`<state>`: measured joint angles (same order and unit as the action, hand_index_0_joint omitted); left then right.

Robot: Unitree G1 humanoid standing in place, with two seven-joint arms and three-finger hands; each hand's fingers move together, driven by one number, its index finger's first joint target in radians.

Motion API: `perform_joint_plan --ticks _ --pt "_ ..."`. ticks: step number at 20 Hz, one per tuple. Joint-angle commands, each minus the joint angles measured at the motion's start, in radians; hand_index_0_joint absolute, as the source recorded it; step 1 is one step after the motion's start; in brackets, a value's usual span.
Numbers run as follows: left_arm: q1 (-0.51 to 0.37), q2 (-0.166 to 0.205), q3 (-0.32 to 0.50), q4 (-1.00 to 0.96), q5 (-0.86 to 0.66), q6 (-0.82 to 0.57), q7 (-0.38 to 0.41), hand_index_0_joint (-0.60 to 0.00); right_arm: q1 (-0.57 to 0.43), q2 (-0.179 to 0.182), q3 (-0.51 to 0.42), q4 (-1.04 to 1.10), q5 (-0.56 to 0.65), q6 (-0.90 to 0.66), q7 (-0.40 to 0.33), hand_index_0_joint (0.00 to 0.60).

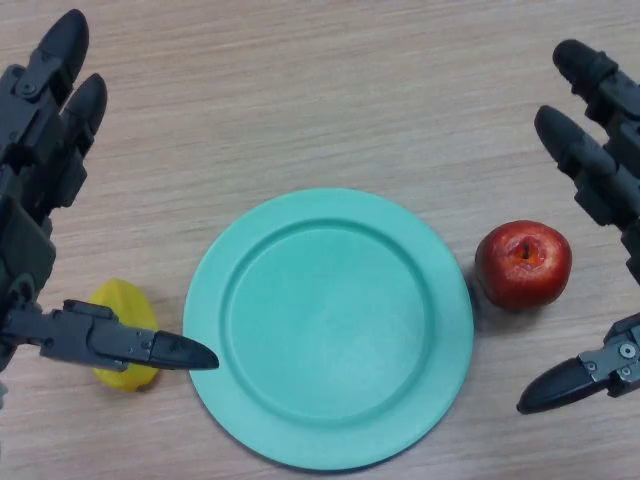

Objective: Pick up the red apple and place it on the plate

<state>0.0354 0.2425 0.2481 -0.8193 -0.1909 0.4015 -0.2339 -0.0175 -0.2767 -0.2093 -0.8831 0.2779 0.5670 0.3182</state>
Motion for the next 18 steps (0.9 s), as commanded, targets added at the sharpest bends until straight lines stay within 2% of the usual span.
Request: perform_joint_plan --ticks 1,5,7,9,10,13,14,16,18 --pt "-0.023 0.043 0.076 -0.035 -0.012 -0.157 0.002 0.000 -0.029 -0.032 -0.034 -0.048 0.052 -0.110 -0.022 0.000" --pt "-0.020 0.044 0.083 -0.029 -0.009 -0.165 -0.014 0.000 -0.047 -0.037 -0.026 -0.006 0.043 -0.125 -0.026 0.000" --pt "-0.020 0.043 0.080 -0.027 -0.003 -0.167 -0.015 0.000 -0.085 -0.048 -0.021 0.076 -0.002 -0.202 -0.025 0.000" --pt "-0.017 0.040 0.072 -0.018 0.006 -0.180 -0.015 0.000 -0.143 -0.072 -0.019 0.180 -0.043 -0.272 -0.025 0.000" --pt "-0.013 0.037 0.072 -0.012 0.005 -0.190 -0.016 0.000 -0.177 -0.090 -0.013 0.258 -0.078 -0.320 -0.019 0.000" --pt "-0.009 0.035 0.078 0.001 0.001 -0.210 -0.014 0.000 -0.243 -0.106 0.016 0.473 -0.176 -0.463 -0.014 0.000" --pt "-0.008 0.034 0.078 0.004 0.003 -0.220 -0.010 0.000 -0.280 -0.114 0.033 0.607 -0.235 -0.549 -0.015 0.000" --pt "-0.009 0.036 0.087 0.010 -0.007 -0.231 -0.009 0.000 -0.315 -0.123 0.063 0.774 -0.338 -0.632 -0.017 0.000" --pt "-0.011 0.038 0.101 0.019 -0.016 -0.242 -0.004 0.000 -0.335 -0.115 0.080 0.902 -0.406 -0.684 -0.031 0.000"
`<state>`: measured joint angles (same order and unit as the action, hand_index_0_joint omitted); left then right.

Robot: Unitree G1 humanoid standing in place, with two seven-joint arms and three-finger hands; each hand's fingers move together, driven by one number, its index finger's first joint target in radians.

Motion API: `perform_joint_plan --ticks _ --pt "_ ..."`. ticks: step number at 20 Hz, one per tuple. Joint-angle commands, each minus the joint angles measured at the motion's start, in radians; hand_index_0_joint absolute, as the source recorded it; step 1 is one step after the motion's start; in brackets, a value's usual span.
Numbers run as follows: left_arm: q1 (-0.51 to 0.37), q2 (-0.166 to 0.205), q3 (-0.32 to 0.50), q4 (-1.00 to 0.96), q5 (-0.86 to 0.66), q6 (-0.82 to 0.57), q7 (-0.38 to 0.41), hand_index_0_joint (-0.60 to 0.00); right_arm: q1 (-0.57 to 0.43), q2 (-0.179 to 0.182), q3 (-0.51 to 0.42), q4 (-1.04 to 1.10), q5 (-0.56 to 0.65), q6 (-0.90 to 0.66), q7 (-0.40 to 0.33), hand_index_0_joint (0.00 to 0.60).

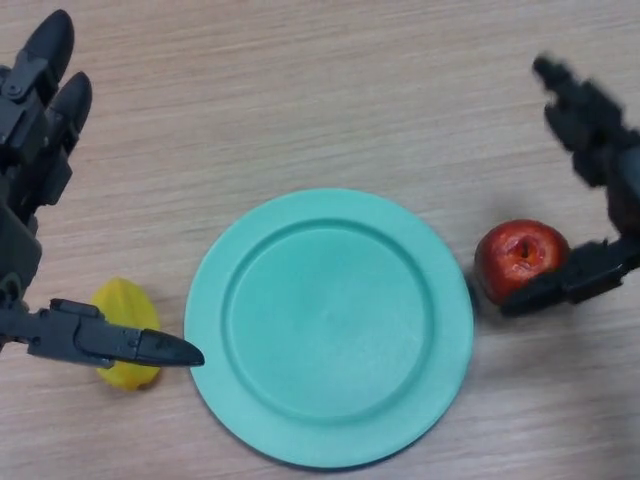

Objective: Pick up the red apple and place it on the plate

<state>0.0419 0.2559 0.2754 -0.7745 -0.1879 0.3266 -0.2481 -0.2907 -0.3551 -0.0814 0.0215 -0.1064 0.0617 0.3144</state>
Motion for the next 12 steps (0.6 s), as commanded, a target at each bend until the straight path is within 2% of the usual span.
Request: perform_joint_plan --ticks 1,2,3,4,5,6,7,8,11,12 --pt "-0.015 0.023 0.077 -0.020 -0.021 -0.179 0.011 0.000 -0.074 -0.035 -0.038 0.058 -0.049 -0.207 -0.039 0.000" --pt "-0.012 0.023 0.083 -0.017 -0.028 -0.189 0.017 0.000 -0.097 -0.037 -0.027 0.167 -0.116 -0.270 -0.079 0.000" --pt "-0.011 0.023 0.084 -0.018 -0.029 -0.189 0.017 0.000 -0.099 -0.037 -0.026 0.176 -0.121 -0.274 -0.083 0.050" --pt "-0.009 0.022 0.086 -0.018 -0.029 -0.191 0.017 0.000 -0.109 -0.038 -0.024 0.204 -0.141 -0.288 -0.104 0.200" --pt "-0.008 0.022 0.090 -0.018 -0.031 -0.194 0.018 0.000 -0.120 -0.041 -0.021 0.234 -0.166 -0.303 -0.128 0.300" --pt "-0.004 0.021 0.099 -0.018 -0.032 -0.204 0.022 0.000 -0.143 -0.047 -0.015 0.292 -0.227 -0.339 -0.184 0.450" --pt "0.001 0.019 0.110 -0.017 -0.034 -0.214 0.026 0.000 -0.155 -0.051 -0.014 0.323 -0.270 -0.369 -0.230 0.550" --pt "0.008 0.017 0.123 -0.017 -0.040 -0.222 0.030 0.000 -0.147 -0.047 -0.014 0.297 -0.280 -0.378 -0.243 0.600" --pt "0.010 0.018 0.136 -0.026 -0.055 -0.205 0.035 0.000 -0.103 -0.011 -0.005 0.093 -0.198 -0.262 -0.162 0.600" --pt "0.011 0.018 0.137 -0.031 -0.058 -0.197 0.037 0.000 -0.084 0.019 0.014 -0.017 -0.165 -0.183 -0.120 0.600"
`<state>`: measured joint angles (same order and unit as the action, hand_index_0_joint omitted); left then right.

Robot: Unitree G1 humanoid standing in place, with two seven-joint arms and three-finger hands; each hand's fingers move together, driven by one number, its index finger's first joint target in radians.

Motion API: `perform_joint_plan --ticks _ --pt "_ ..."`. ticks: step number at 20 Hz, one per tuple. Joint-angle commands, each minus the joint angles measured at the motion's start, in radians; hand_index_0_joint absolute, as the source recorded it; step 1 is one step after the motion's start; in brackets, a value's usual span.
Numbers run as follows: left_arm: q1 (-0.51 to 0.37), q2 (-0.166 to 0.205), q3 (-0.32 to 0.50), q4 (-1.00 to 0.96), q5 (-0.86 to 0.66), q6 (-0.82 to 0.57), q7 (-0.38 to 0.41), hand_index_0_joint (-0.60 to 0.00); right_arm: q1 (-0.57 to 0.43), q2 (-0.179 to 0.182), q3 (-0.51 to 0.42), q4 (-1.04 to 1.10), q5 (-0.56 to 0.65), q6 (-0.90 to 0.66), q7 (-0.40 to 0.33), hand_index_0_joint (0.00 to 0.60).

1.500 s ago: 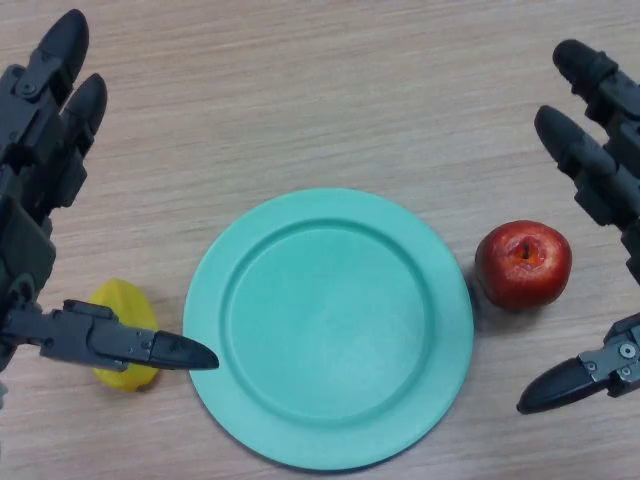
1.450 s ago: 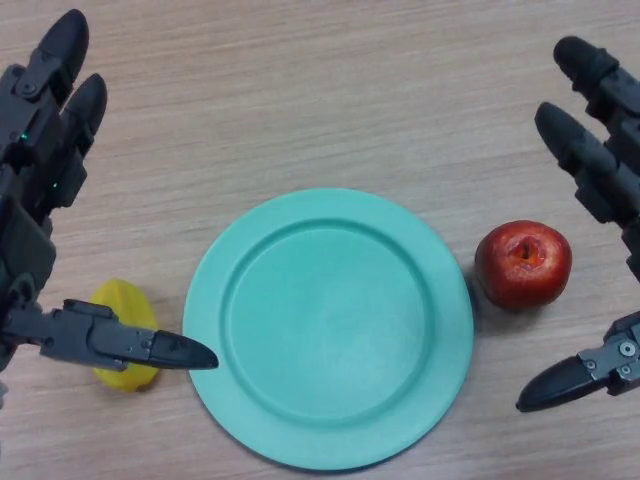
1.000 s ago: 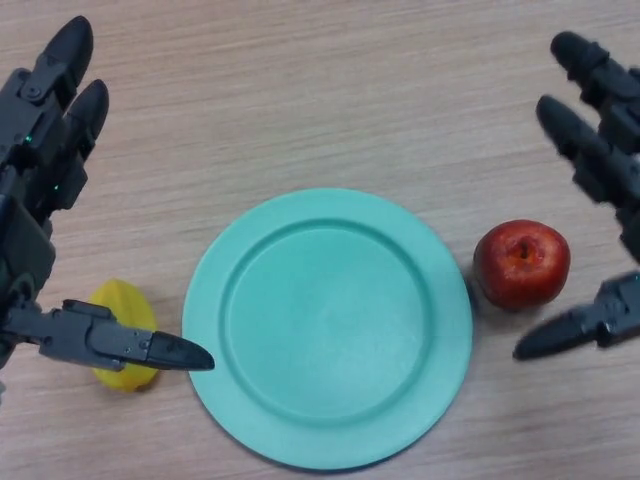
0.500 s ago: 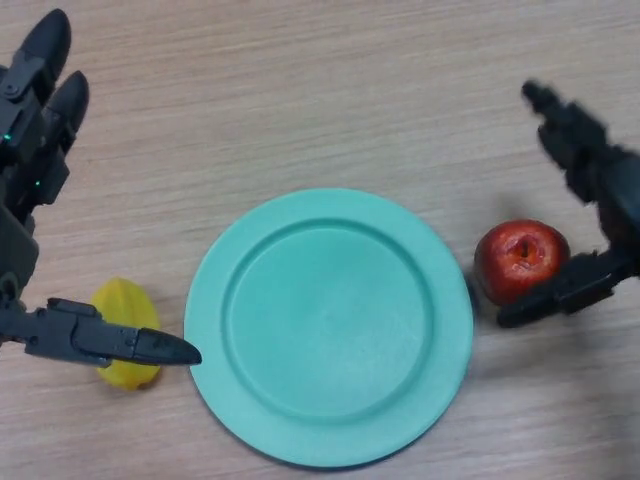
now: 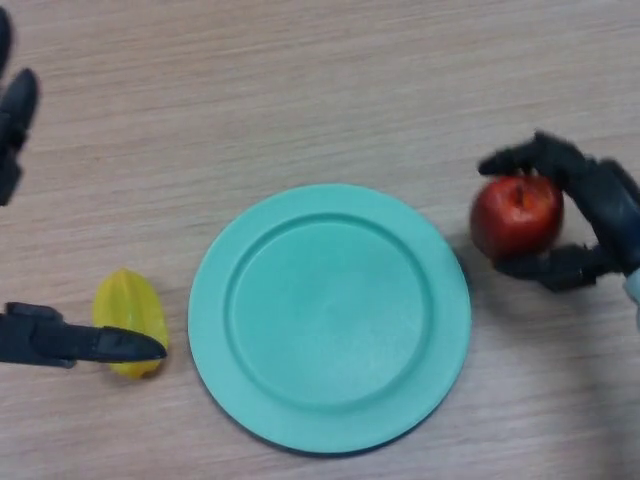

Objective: Pick up the red apple and place it on the plate

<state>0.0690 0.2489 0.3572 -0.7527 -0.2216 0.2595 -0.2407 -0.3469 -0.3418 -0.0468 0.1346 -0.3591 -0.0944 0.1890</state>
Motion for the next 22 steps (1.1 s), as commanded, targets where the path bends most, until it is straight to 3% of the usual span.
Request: perform_joint_plan --ticks 1,4,8,11,13,14,15,16,19,22 --pt "-0.017 0.026 0.055 -0.057 -0.023 -0.125 0.030 0.000 -0.018 0.028 0.000 -0.198 0.106 0.034 0.026 0.600" --pt "-0.014 0.024 0.051 -0.068 -0.024 -0.112 0.020 0.000 0.026 0.124 0.138 -0.374 0.094 0.193 0.059 0.600" --pt "-0.002 0.017 0.056 -0.080 -0.041 -0.106 0.010 0.000 0.079 0.150 0.301 -0.264 0.011 -0.008 -0.094 0.600" --pt "0.004 0.012 0.061 -0.085 -0.052 -0.103 0.002 0.000 0.117 0.152 0.353 -0.285 0.076 0.074 -0.112 0.600" --pt "0.005 0.012 0.063 -0.084 -0.053 -0.105 0.001 0.000 0.121 0.152 0.361 -0.293 0.075 0.092 -0.107 0.401" --pt "0.006 0.011 0.063 -0.082 -0.050 -0.108 0.003 0.000 0.119 0.152 0.363 -0.310 0.075 0.116 -0.096 0.251" --pt "0.005 0.012 0.062 -0.081 -0.046 -0.108 0.005 0.000 0.115 0.152 0.365 -0.330 0.078 0.145 -0.085 0.151" --pt "0.001 0.015 0.057 -0.090 -0.037 -0.093 0.012 0.000 0.087 0.152 0.360 -0.413 0.118 0.261 -0.051 0.003" --pt "-0.017 0.025 0.043 -0.117 -0.034 -0.048 0.018 0.000 0.026 0.152 0.295 -0.550 0.241 0.413 -0.010 0.000" --pt "-0.047 0.042 0.015 -0.134 -0.019 -0.007 0.008 0.000 0.016 0.152 0.103 -0.765 0.356 0.591 0.095 0.000"
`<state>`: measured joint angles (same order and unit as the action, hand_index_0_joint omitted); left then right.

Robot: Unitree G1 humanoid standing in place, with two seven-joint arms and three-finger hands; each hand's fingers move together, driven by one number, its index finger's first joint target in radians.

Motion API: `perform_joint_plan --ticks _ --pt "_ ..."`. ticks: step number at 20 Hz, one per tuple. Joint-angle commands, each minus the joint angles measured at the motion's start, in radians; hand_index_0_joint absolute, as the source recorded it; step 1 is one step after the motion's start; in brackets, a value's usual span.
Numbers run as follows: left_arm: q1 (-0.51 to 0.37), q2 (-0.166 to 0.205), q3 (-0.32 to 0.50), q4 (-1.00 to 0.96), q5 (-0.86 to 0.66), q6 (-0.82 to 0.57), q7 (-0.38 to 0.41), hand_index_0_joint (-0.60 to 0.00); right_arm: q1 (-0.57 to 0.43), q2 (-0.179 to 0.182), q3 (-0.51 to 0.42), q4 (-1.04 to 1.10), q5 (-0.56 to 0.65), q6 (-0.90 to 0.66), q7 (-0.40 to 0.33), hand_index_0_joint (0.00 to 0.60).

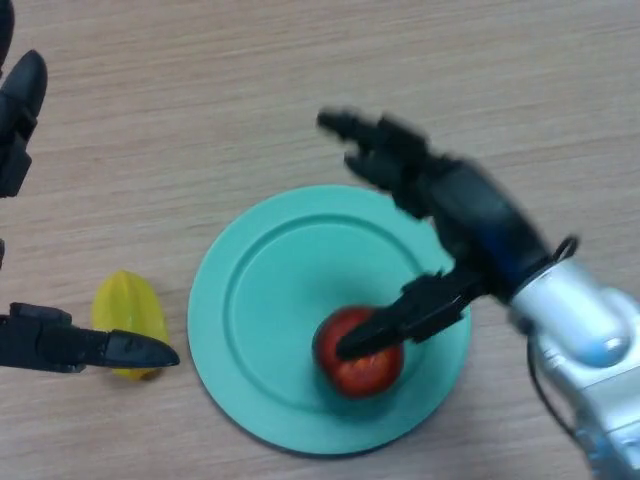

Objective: Pick up the red apple and place it on the plate

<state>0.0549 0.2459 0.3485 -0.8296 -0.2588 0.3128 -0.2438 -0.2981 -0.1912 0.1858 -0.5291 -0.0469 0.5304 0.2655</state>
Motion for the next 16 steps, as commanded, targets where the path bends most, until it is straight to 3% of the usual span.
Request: perform_joint_plan --ticks 1,4,6,12,16 --pt "-0.041 0.049 0.023 -0.060 0.014 -0.047 0.011 0.000 -0.019 -0.011 -0.168 -0.134 0.078 -0.018 0.025 0.000" --pt "-0.048 0.047 0.001 -0.054 0.020 -0.042 0.017 0.000 0.128 -0.077 -0.324 -0.244 0.274 -0.046 0.011 0.000" --pt "-0.029 0.031 -0.027 -0.045 0.037 -0.065 0.006 0.000 0.221 -0.086 -0.357 -0.261 0.340 -0.090 -0.008 0.000" --pt "-0.068 0.062 -0.011 -0.034 0.037 -0.033 -0.030 0.000 0.228 -0.122 -0.413 -0.317 0.382 -0.031 -0.007 0.000" --pt "-0.049 0.047 -0.023 -0.047 0.043 -0.030 -0.029 0.000 0.242 -0.119 -0.415 -0.340 0.367 -0.034 0.013 0.000"
